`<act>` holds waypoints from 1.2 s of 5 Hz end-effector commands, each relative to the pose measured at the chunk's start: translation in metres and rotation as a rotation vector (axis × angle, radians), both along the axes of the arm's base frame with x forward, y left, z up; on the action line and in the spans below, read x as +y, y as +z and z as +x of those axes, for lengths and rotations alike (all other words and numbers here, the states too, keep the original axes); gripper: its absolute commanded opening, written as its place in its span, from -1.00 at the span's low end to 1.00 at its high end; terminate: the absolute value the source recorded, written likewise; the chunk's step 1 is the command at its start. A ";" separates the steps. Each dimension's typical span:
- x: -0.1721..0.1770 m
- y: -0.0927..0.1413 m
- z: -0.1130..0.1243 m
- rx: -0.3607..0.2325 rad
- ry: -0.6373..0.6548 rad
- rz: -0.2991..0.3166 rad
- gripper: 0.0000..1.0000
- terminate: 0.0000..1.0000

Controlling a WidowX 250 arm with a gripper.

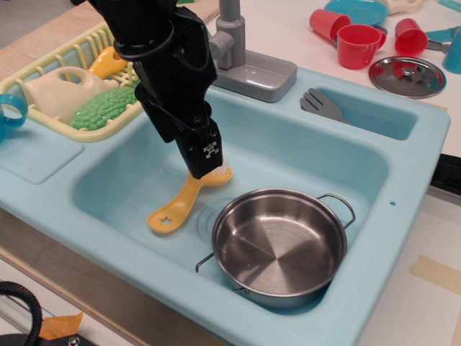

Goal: Put brush into pot or pan

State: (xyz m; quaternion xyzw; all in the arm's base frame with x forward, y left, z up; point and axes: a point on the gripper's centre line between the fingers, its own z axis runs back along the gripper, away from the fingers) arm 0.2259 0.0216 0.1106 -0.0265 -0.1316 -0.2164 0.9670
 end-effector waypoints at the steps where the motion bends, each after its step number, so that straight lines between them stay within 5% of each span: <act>1: 0.000 0.000 0.000 0.000 0.000 0.000 1.00 -1.00; 6: 0.005 -0.039 0.006 -0.032 0.110 0.003 1.00 -1.00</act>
